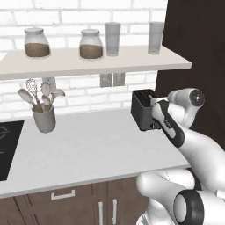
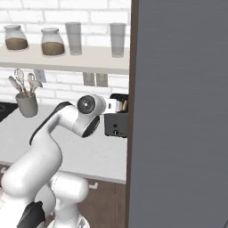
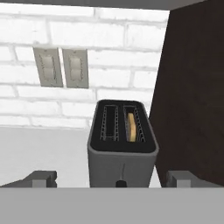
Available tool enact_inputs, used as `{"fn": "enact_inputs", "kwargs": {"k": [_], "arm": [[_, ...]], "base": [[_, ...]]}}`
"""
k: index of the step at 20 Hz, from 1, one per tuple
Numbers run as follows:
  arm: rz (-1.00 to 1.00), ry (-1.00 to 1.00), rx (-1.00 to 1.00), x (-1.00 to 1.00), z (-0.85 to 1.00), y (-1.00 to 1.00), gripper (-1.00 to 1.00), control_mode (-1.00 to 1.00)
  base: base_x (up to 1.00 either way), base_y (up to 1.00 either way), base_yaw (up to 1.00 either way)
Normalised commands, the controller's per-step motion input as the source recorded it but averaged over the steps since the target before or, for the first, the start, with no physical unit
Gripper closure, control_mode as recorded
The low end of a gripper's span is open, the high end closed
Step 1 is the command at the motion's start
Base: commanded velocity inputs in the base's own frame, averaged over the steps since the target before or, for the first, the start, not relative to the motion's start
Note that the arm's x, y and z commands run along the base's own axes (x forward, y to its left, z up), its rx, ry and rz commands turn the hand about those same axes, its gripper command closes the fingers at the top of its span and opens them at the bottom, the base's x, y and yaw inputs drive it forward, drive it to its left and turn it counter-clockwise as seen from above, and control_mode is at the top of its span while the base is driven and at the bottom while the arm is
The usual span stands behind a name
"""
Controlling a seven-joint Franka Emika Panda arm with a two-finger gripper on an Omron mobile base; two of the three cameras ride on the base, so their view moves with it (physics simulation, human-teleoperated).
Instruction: Start the toaster. Once the lever pops up, take the bread to the plate on the dining counter.
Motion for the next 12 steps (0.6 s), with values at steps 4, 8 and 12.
{"fn": "enact_inputs", "kwargs": {"k": [4, 8, 12], "arm": [[-0.01, 0.06, 0.06, -0.24, 0.9, 0.02, -1.0, -1.0], [0.0, -0.02, 0.0, -0.39, 0.47, 0.13, -1.0, -1.0], [0.0, -0.08, 0.0, -0.3, 0.06, 0.16, -1.0, -1.0]], "base": [[0.0, 0.0, 0.0], [0.0, 0.0, 0.0], [0.0, 0.0, 0.0]]}}
